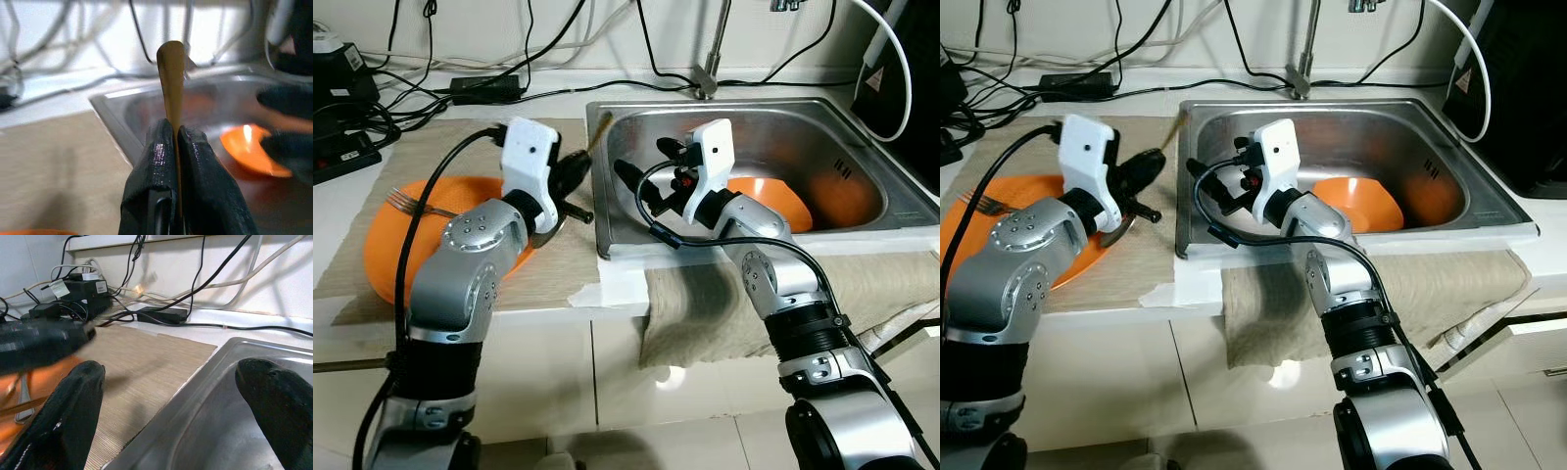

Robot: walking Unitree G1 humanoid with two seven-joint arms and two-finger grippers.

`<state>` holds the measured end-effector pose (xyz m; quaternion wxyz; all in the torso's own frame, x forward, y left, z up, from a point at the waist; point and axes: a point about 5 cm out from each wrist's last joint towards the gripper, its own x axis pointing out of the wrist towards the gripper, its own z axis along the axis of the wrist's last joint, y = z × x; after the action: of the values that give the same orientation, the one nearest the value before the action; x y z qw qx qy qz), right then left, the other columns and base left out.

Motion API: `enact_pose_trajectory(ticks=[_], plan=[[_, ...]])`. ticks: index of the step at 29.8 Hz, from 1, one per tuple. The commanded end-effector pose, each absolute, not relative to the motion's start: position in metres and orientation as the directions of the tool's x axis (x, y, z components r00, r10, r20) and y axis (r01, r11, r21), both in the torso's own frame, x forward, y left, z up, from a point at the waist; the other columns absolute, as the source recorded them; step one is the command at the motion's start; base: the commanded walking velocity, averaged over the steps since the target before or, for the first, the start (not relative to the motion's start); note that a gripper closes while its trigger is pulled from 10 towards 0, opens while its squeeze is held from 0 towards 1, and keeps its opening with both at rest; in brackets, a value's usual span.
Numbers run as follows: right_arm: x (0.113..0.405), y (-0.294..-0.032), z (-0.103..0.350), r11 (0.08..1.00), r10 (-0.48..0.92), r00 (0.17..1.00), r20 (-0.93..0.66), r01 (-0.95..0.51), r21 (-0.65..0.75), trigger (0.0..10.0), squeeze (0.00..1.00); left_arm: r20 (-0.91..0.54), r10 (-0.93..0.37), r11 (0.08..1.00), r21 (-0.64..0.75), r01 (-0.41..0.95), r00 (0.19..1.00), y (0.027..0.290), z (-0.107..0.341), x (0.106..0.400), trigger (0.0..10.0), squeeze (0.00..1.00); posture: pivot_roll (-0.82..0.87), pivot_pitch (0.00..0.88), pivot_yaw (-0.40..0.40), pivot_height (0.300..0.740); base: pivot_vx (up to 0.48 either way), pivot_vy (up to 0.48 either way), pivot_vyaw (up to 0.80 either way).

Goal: Kitchen organization

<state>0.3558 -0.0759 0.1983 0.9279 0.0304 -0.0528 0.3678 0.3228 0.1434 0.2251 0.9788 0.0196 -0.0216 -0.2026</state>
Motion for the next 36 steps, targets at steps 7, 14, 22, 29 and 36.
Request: enact_pose_trajectory(ticks=[7, 14, 22, 29, 36], plan=[[0.355, -0.075, 0.206, 0.726, 0.677, 0.722, 0.144, -0.687, 0.03, 10.0, 0.0, 0.08, -0.359, 0.933, 0.024, 0.358, 0.93, 0.141, 0.224, 0.315, 0.0, 0.02, 0.1, 0.013, -0.017, 0.74, 0.0, 0.0, 0.0], [0.355, -0.074, 0.209, 0.723, 0.678, 0.719, 0.154, -0.69, 0.041, 10.0, 0.0, 0.083, -0.348, 0.937, 0.013, 0.348, 0.934, 0.133, 0.217, 0.314, 0.0, 0.02, 0.1, 0.013, -0.016, 0.74, 0.0, 0.0, 0.0], [0.354, -0.071, 0.211, 0.724, 0.672, 0.722, 0.163, -0.687, 0.059, 10.0, 0.0, 0.072, -0.376, 0.926, -0.008, 0.377, 0.924, 0.117, 0.207, 0.31, 0.0, 0.03, 0.09, 0.018, -0.008, 0.74, 0.0, 0.0, 0.0], [0.355, -0.069, 0.213, 0.723, 0.67, 0.722, 0.17, -0.687, 0.072, 10.0, 0.0, 0.068, -0.39, 0.921, 0.003, 0.391, 0.918, 0.115, 0.205, 0.308, 0.0, 0.02, 0.1, 0.02, -0.005, 0.74, 0.0, 0.0, 0.0], [0.356, -0.066, 0.215, 0.721, 0.666, 0.724, 0.177, -0.686, 0.096, 10.0, 0.0, 0.072, -0.404, 0.914, 0.008, 0.405, 0.912, 0.112, 0.206, 0.304, 0.0, 0.02, 0.1, 0.022, -0.006, 0.74, 0.0, 0.0, 0.0]])
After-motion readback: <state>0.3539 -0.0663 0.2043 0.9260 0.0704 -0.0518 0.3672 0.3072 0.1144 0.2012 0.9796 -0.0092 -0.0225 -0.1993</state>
